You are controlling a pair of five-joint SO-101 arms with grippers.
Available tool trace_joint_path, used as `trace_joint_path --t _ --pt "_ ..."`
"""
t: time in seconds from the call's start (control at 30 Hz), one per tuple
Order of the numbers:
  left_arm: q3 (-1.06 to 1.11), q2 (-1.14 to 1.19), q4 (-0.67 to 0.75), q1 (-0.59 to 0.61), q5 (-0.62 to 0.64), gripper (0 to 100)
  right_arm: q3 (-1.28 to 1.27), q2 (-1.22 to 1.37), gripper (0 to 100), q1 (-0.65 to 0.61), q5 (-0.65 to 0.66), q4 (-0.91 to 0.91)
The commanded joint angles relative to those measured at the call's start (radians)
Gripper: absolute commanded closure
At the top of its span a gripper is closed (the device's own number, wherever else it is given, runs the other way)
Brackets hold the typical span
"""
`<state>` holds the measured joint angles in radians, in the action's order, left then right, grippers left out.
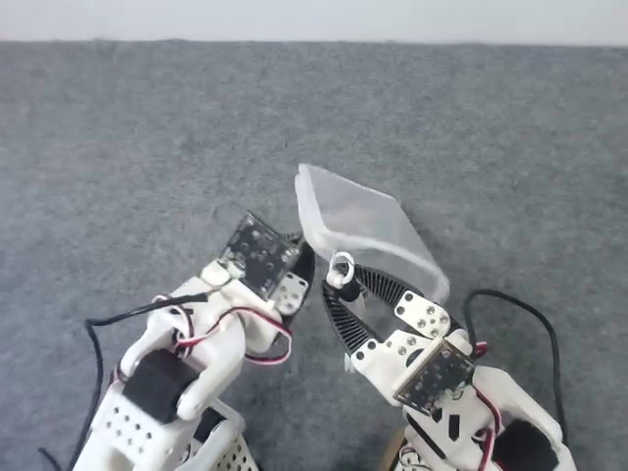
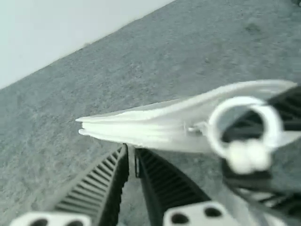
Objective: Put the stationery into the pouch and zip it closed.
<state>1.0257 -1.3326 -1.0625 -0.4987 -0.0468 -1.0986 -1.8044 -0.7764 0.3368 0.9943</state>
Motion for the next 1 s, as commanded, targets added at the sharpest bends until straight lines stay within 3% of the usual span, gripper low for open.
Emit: trace_joint_path --t 0.0,0.3,0.53,0.7,0.97 --pt "0.024 -0.103 0.037 -0.018 0.017 99 0.064 0.012 99.3 -0.005 0.012 -0.007" --pt "0.077 -0.413 -0.091 -0.015 0.012 98 0.072 0.01 99.3 -0.004 0.012 -0.005" --pt "0.077 -0.485 -0.212 -0.009 0.017 71 0.132 0.013 99.3 -0.004 0.012 0.038" --pt "0.077 -0.485 -0.216 0.014 0.003 71 0.187 0.019 99.3 -0.002 0.017 0.077" --pt "0.077 -0.483 -0.229 -0.006 -0.06 68 0.264 0.019 99.3 -0.008 0.175 0.206"
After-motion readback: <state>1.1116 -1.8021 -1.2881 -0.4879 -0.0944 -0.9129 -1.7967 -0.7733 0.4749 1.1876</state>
